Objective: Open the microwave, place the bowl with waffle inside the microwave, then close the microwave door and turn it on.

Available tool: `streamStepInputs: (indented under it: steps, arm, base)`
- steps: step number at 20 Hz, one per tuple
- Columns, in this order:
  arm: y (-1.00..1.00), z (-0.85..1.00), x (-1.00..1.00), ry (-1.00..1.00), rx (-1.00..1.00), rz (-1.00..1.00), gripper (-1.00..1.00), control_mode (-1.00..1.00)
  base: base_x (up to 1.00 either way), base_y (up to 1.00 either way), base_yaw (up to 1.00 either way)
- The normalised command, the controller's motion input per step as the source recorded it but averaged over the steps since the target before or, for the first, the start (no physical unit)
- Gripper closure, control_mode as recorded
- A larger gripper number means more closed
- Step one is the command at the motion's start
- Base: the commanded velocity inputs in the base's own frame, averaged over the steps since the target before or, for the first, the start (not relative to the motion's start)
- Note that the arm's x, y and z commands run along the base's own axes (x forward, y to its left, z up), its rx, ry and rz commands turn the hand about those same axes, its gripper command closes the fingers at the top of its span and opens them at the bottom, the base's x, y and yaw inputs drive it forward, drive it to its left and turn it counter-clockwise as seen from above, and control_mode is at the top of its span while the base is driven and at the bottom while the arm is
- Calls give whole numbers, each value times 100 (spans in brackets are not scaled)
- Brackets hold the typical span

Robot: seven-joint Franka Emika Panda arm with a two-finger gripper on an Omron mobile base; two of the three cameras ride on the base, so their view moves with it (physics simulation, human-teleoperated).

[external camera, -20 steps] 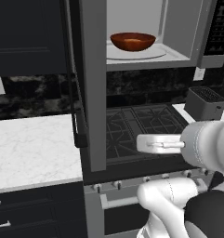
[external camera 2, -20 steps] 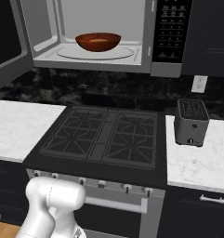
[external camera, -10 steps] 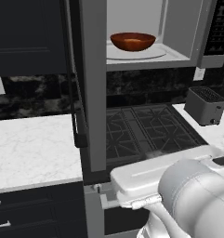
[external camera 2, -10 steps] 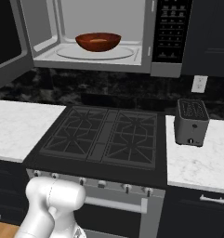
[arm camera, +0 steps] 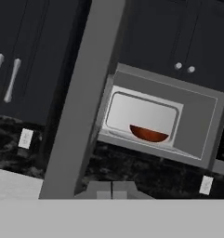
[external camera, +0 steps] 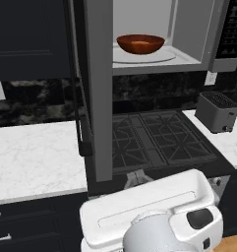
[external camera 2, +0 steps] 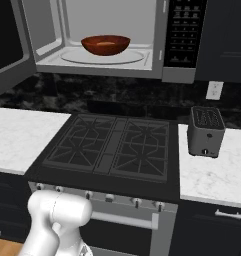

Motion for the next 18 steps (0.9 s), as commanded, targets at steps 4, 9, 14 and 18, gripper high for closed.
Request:
streamStepInputs:
  steps: [4,9,14,18]
  arm:
    - [62,-24,29,-11,-11,-7,100,-100]
    - [65,-28,61,-2,-10,-11,100,-100]
    - [73,-27,66,-3,-9,-14,100,-100]
    - [71,-20,41,-12,-8,-15,100,-100]
  base:
    - [0,0,0]
    - [0,0,0]
    - [0,0,0]
    - [0,0,0]
